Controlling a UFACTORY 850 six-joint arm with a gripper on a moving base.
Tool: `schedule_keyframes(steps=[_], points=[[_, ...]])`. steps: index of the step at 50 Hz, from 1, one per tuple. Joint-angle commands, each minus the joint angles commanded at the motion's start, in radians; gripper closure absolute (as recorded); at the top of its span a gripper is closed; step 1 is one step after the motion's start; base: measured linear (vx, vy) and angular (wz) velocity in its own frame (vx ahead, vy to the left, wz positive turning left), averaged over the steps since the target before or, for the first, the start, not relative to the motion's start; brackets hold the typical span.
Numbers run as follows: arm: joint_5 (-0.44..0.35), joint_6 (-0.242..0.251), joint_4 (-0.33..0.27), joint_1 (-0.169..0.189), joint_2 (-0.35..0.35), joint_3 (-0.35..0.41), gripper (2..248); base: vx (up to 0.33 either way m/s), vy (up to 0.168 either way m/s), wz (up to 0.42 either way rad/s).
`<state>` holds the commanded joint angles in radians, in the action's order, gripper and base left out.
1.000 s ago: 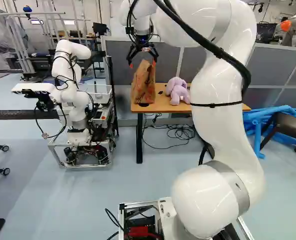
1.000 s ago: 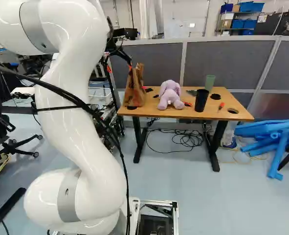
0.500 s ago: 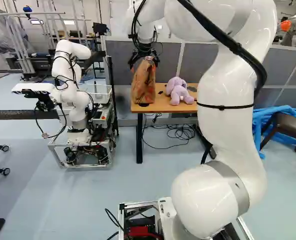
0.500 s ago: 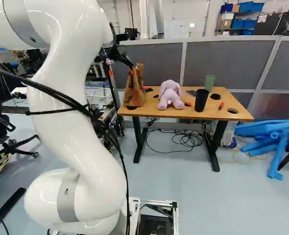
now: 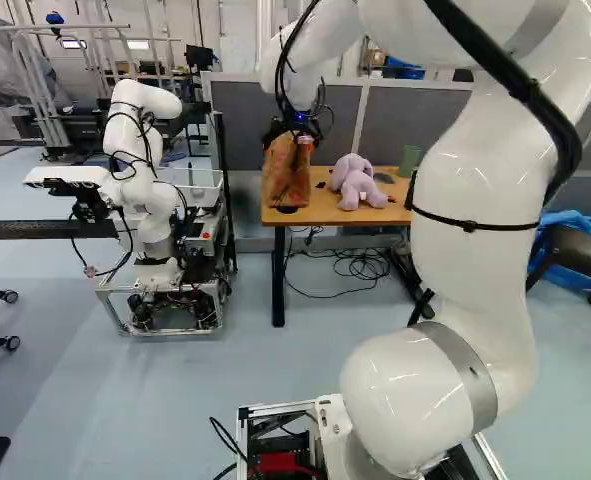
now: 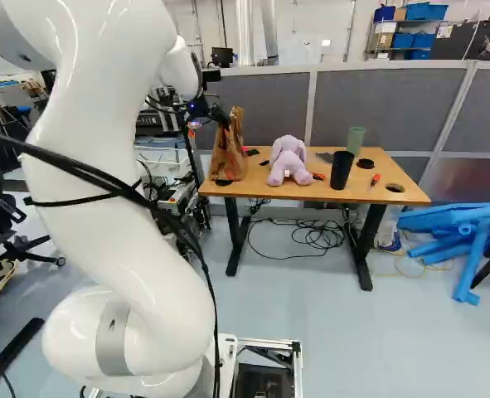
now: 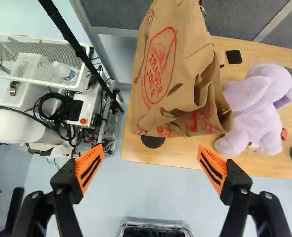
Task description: Pick up the bag on the ground and place it on the table
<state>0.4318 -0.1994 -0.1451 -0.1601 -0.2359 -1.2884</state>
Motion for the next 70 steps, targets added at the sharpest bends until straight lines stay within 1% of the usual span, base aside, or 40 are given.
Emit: schedule_keyframes(steps=[41,55,70], points=[[-0.569,0.087,0.063,0.070,0.225,0.524,3,0.000,0.000,0.000],[-0.737,0.113,0.082,0.090,0.291,0.679,3,0.000,0.000,0.000],[-0.894,0.137,0.099,0.110,0.353,0.823,3,0.000,0.000,0.000]])
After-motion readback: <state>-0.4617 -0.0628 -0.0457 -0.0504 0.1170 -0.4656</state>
